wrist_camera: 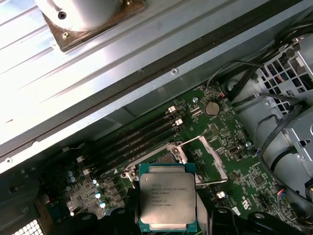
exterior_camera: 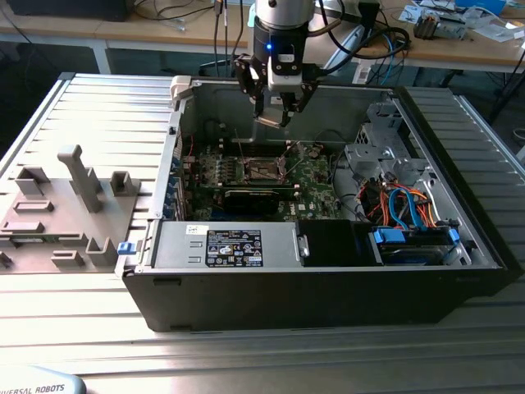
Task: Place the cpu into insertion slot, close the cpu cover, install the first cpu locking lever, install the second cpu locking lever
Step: 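Place the cpu into insertion slot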
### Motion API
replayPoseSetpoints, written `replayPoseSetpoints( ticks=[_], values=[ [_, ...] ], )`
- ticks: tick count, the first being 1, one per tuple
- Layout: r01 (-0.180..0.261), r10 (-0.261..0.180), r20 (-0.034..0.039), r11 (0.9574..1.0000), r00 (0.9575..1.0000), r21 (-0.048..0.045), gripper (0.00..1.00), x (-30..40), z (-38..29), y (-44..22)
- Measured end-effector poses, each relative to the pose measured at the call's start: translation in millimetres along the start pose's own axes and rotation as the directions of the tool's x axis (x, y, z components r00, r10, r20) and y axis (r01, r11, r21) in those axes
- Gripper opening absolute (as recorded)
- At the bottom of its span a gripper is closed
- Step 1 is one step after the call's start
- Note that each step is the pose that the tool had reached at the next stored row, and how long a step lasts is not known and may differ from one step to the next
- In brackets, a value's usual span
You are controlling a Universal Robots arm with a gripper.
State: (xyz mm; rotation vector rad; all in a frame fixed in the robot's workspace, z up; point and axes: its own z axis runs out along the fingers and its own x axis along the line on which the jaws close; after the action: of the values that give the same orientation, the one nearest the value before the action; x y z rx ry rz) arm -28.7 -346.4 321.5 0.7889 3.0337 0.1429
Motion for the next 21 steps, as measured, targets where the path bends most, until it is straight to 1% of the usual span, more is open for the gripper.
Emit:
replayPoseSetpoints(
  ticks=[21],
  values=[
    [-0.014,0.014,0.0013,0.9999,0.9999,-0.0002,0.54,0.0,0.2,0.0]
  ],
)
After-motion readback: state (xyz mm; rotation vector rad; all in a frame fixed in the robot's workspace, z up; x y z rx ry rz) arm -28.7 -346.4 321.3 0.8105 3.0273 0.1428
